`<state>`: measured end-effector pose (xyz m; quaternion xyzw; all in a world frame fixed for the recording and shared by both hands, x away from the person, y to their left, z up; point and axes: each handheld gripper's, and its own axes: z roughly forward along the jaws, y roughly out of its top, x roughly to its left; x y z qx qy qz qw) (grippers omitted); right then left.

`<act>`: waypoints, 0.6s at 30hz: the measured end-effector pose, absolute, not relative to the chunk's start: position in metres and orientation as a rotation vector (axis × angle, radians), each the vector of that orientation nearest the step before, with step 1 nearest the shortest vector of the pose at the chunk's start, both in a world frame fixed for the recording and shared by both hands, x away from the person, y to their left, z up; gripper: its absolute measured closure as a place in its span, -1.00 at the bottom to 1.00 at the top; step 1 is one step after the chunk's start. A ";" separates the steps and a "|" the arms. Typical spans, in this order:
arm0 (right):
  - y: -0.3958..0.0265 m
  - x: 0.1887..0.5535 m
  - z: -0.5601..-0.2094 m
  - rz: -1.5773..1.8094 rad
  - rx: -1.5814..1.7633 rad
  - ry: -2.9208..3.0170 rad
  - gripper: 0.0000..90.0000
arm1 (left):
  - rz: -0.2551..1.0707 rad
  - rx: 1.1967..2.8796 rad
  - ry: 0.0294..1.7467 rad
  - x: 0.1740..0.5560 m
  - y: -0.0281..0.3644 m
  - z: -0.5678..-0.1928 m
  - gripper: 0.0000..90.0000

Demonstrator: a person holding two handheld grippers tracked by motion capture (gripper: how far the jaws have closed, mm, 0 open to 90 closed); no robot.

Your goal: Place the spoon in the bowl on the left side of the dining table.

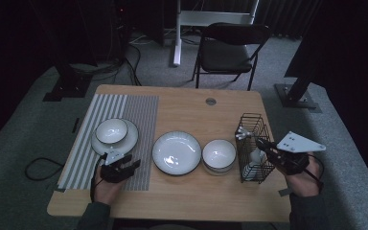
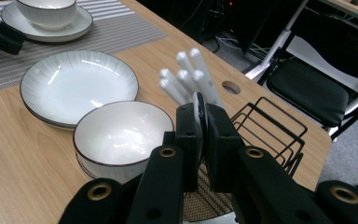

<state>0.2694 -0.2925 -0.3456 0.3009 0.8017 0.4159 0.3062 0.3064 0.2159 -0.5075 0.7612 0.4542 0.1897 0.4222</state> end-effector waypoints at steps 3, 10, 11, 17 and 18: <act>-0.292 0.269 -0.342 1.105 0.787 2.120 0.89 | 0.472 1.906 1.141 0.307 0.216 -0.508 0.23; -0.288 0.267 -0.330 1.107 0.744 2.106 0.89 | 0.468 1.909 1.142 0.307 0.216 -0.509 0.23; -0.286 0.267 -0.328 1.110 0.736 2.107 0.89 | 0.467 1.909 1.141 0.307 0.215 -0.509 0.23; -0.275 0.265 -0.318 1.127 0.682 2.112 0.89 | 0.468 1.909 1.141 0.307 0.215 -0.509 0.23; -0.270 0.264 -0.317 1.130 0.665 2.117 0.89 | 0.467 1.909 1.141 0.307 0.215 -0.510 0.23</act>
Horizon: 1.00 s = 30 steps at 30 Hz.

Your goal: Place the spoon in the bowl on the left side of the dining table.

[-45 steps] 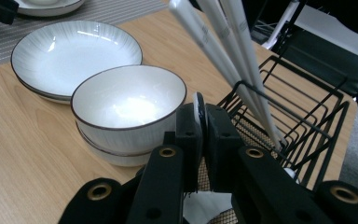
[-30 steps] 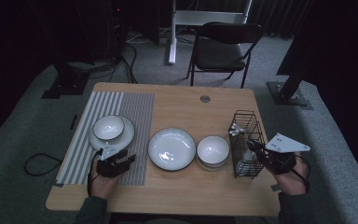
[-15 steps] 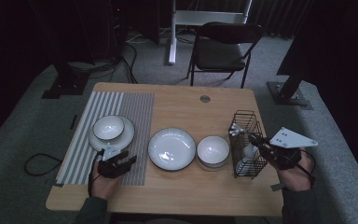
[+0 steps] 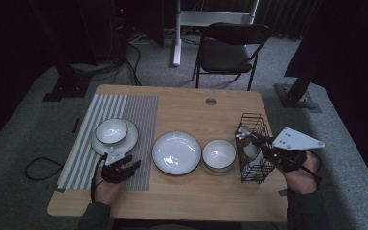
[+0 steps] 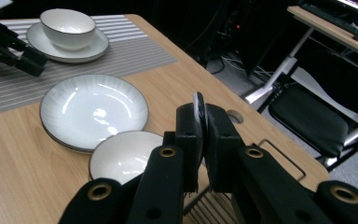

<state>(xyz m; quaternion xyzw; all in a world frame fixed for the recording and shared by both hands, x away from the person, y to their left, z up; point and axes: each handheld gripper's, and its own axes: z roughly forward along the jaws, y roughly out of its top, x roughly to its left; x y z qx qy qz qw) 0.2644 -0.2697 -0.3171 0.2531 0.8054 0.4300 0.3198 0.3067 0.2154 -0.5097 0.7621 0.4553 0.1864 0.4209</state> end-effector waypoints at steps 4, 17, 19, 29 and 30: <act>-0.265 0.264 -0.317 1.136 0.648 2.124 0.89 | 0.466 1.911 1.141 0.307 0.216 -0.510 0.23; -0.229 0.272 -0.332 1.213 0.586 2.197 0.89 | 0.464 1.910 1.147 0.307 0.215 -0.512 0.22; -0.226 0.272 -0.333 1.220 0.581 2.202 0.89 | 0.465 1.914 1.145 0.307 0.215 -0.512 0.22; -0.201 0.279 -0.341 1.272 0.542 2.242 0.89 | 0.462 1.913 1.147 0.307 0.215 -0.513 0.22; -0.198 0.280 -0.342 1.274 0.538 2.247 0.89 | 0.461 1.915 1.147 0.307 0.215 -0.513 0.22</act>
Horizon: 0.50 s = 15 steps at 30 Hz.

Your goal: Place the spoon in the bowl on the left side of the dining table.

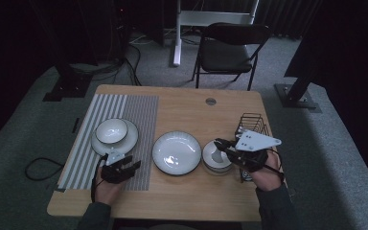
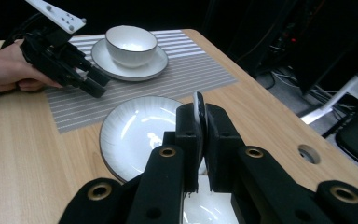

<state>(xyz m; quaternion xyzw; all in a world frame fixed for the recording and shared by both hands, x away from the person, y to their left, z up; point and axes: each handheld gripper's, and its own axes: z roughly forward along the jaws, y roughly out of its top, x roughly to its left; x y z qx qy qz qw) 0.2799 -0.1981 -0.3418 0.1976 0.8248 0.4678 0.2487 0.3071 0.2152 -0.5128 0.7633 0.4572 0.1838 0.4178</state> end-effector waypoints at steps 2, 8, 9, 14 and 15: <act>-0.193 0.281 -0.344 1.281 0.530 2.256 0.89 | 0.462 1.916 1.146 0.307 0.215 -0.513 0.22; -0.180 0.287 -0.347 1.304 0.508 2.276 0.89 | 0.461 1.915 1.148 0.307 0.215 -0.513 0.22; -0.178 0.288 -0.348 1.312 0.504 2.278 0.89 | 0.461 1.914 1.149 0.307 0.215 -0.513 0.22; -0.168 0.296 -0.351 1.334 0.498 2.292 0.89 | 0.459 1.910 1.149 0.307 0.215 -0.514 0.22; -0.166 0.297 -0.352 1.337 0.497 2.294 0.89 | 0.460 1.910 1.149 0.307 0.216 -0.514 0.22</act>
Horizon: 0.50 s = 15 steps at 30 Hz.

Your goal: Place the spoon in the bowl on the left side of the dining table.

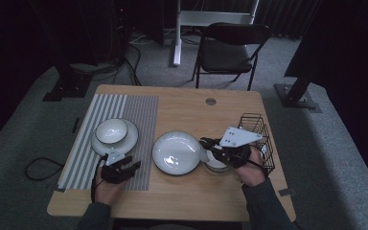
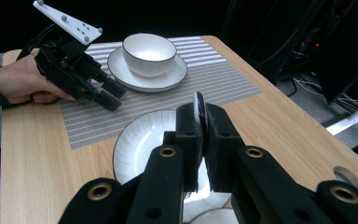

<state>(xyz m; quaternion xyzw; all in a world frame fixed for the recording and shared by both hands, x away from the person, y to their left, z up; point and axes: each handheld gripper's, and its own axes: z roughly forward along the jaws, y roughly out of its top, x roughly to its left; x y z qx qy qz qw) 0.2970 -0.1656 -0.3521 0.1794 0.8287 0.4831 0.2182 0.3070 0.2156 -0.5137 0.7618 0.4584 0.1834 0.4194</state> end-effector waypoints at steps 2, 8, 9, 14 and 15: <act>-0.162 0.300 -0.354 1.338 0.490 2.295 0.89 | 0.460 1.913 1.148 0.307 0.216 -0.514 0.22; -0.150 0.307 -0.356 1.368 0.484 2.296 0.89 | 0.458 1.919 1.152 0.308 0.216 -0.515 0.22; -0.147 0.308 -0.356 1.372 0.479 2.297 0.89 | 0.458 1.919 1.153 0.308 0.216 -0.515 0.22; -0.136 0.313 -0.357 1.380 0.468 2.301 0.89 | 0.459 1.920 1.155 0.308 0.216 -0.516 0.22; -0.134 0.314 -0.358 1.382 0.465 2.303 0.89 | 0.460 1.920 1.157 0.308 0.216 -0.516 0.22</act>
